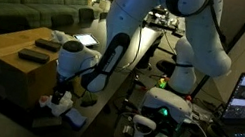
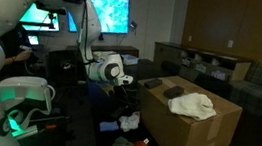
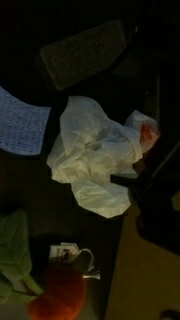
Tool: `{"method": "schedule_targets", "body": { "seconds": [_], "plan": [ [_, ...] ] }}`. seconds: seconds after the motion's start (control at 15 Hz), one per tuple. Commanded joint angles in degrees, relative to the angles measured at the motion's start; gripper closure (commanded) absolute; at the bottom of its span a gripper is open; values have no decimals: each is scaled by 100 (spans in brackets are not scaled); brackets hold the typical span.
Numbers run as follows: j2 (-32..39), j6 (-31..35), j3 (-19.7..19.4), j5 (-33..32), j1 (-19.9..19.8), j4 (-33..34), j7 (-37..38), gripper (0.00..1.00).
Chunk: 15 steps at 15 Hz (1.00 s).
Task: Put the items on the table on to the box and the items on the box on to the table.
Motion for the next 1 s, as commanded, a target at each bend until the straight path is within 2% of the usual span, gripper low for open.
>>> {"method": "schedule_targets", "body": {
  "seconds": [0.0, 0.93],
  "plan": [
    [113, 470, -126, 340, 59, -47, 41, 0],
    [763, 975, 219, 1321, -235, 154, -390, 0]
  ]
}}
